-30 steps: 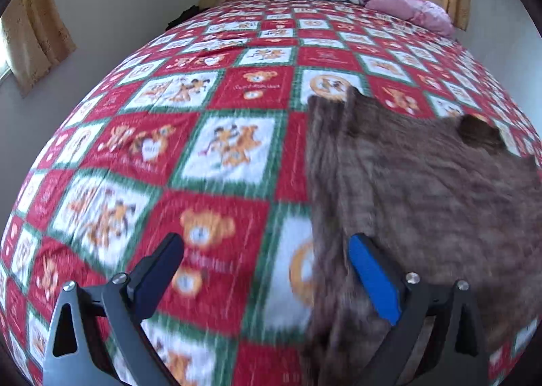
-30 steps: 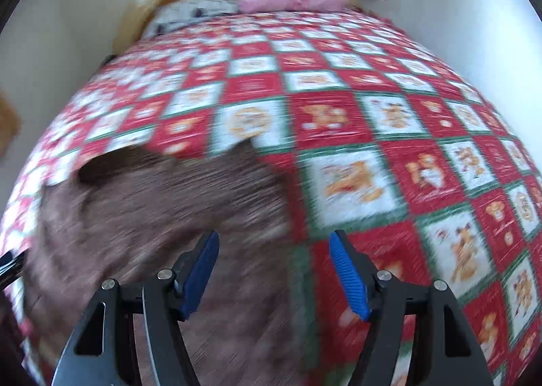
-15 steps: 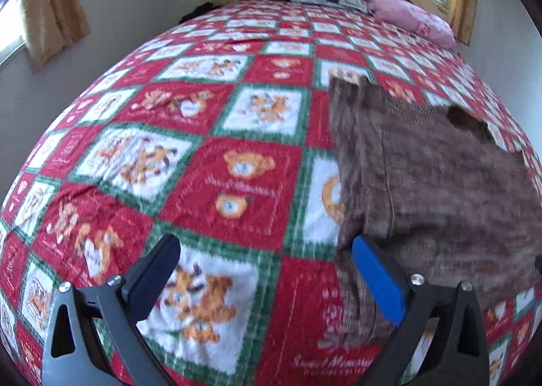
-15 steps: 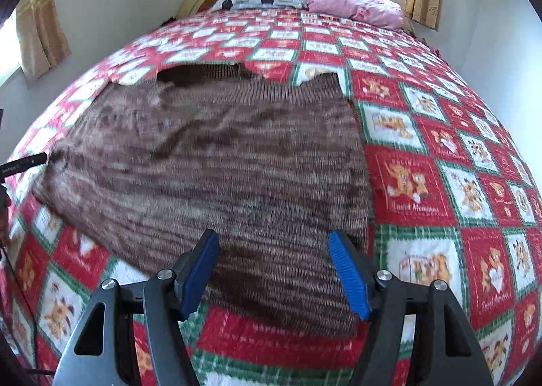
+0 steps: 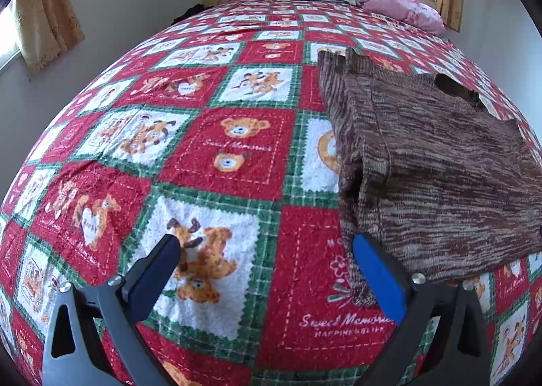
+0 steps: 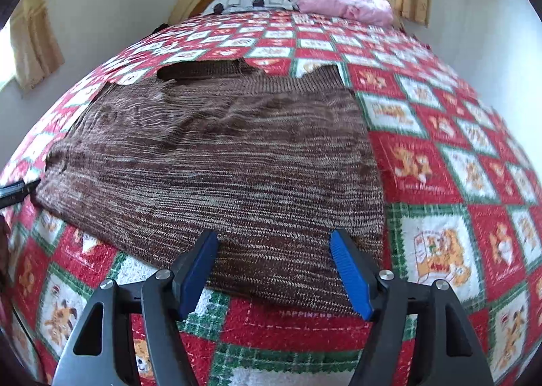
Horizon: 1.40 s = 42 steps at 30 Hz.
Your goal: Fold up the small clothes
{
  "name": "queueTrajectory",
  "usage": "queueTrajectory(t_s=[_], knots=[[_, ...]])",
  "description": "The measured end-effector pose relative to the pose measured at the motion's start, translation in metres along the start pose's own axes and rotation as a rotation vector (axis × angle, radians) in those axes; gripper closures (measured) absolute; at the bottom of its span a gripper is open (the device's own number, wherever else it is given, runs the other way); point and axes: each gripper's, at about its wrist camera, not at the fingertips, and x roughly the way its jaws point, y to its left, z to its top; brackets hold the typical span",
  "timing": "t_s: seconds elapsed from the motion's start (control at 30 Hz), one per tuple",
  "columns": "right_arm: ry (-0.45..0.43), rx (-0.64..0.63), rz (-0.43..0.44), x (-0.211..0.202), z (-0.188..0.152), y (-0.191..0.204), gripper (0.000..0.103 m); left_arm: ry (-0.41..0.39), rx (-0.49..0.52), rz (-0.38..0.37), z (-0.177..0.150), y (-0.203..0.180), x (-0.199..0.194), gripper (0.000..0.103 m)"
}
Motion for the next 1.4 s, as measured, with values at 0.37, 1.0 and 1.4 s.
queueTrajectory(t_s=[0.37, 1.0, 1.4], knots=[[0.010, -0.019, -0.050, -0.003, -0.006, 0.007, 0.033, -0.007, -0.005, -0.021, -0.012, 0.005, -0.007, 0.000], [0.005, -0.076, -0.059, -0.032, -0.014, 0.046, 0.033, 0.010, 0.001, -0.070, -0.026, 0.016, -0.020, 0.000], [-0.150, -0.429, 0.090, -0.048, -0.003, 0.209, 0.033, 0.021, -0.091, -0.115, 0.006, 0.076, -0.028, 0.000]])
